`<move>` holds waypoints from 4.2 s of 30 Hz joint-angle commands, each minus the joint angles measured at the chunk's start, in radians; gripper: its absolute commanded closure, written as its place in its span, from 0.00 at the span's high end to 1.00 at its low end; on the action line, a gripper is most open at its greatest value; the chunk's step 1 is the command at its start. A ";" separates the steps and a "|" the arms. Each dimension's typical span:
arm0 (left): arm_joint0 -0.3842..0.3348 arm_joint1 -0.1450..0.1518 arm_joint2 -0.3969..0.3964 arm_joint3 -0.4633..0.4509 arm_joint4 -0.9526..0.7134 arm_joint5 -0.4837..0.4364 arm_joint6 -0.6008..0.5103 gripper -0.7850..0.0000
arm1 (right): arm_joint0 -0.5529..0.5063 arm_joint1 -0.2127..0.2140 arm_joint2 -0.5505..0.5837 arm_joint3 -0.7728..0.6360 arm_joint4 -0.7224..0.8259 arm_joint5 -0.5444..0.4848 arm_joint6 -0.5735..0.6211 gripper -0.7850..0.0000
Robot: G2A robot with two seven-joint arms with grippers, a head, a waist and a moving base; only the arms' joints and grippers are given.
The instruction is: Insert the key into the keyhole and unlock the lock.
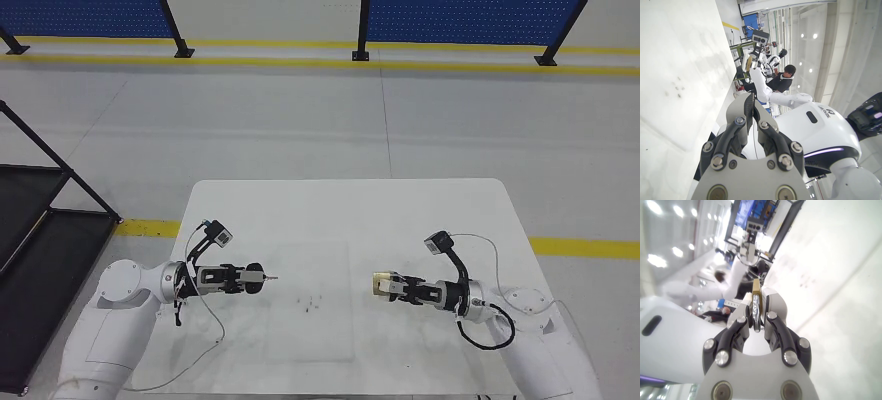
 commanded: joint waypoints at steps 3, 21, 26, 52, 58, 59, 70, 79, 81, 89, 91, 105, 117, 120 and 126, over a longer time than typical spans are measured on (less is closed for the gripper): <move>-0.015 -0.009 0.085 -0.022 0.038 -0.035 0.050 0.00 | 0.024 -0.008 -0.042 0.041 0.015 0.017 -0.022 0.00; -0.087 -0.024 0.237 -0.021 0.161 -0.161 0.198 0.00 | 0.065 -0.031 -0.167 0.058 0.042 0.012 -0.069 0.00; -0.093 -0.024 0.248 -0.015 0.164 -0.180 0.226 0.00 | 0.075 -0.036 -0.191 0.063 0.068 0.015 -0.059 0.00; -0.072 -0.022 0.287 -0.067 0.291 -0.191 0.373 0.00 | 0.041 -0.032 -0.188 -0.006 -0.046 0.048 -0.209 0.00; -0.064 -0.020 0.293 -0.080 0.302 -0.208 0.403 0.00 | 0.026 -0.030 -0.188 -0.030 -0.065 0.059 -0.232 0.00; -0.063 -0.020 0.293 -0.081 0.305 -0.210 0.405 0.00 | 0.025 -0.030 -0.189 -0.032 -0.068 0.061 -0.234 0.00; -0.059 -0.016 0.308 -0.088 0.313 -0.223 0.428 0.00 | 0.019 -0.031 -0.197 -0.041 -0.081 0.076 -0.267 0.00; -0.065 -0.014 0.318 -0.081 0.316 -0.218 0.442 0.00 | 0.023 -0.031 -0.205 -0.038 -0.085 0.078 -0.272 0.00; -0.066 -0.013 0.320 -0.080 0.318 -0.218 0.445 0.00 | 0.024 -0.031 -0.205 -0.037 -0.084 0.076 -0.272 0.00; -0.070 -0.011 0.329 -0.079 0.317 -0.220 0.450 0.00 | 0.026 -0.031 -0.209 -0.035 -0.082 0.074 -0.271 0.00; -0.071 -0.010 0.331 -0.078 0.315 -0.220 0.448 0.00 | 0.027 -0.031 -0.210 -0.036 -0.084 0.073 -0.270 0.00; -0.081 -0.005 0.340 -0.074 0.316 -0.219 0.442 0.00 | 0.029 -0.028 -0.206 -0.027 -0.096 0.075 -0.280 0.00; -0.086 0.000 0.348 -0.066 0.310 -0.226 0.432 0.00 | 0.031 -0.024 -0.203 -0.029 -0.096 0.084 -0.248 0.00; -0.087 0.001 0.352 -0.064 0.309 -0.226 0.432 0.00 | 0.033 -0.024 -0.207 -0.027 -0.094 0.085 -0.243 0.00; -0.090 0.002 0.359 -0.057 0.305 -0.229 0.434 0.00 | 0.036 -0.024 -0.214 -0.027 -0.095 0.087 -0.240 0.00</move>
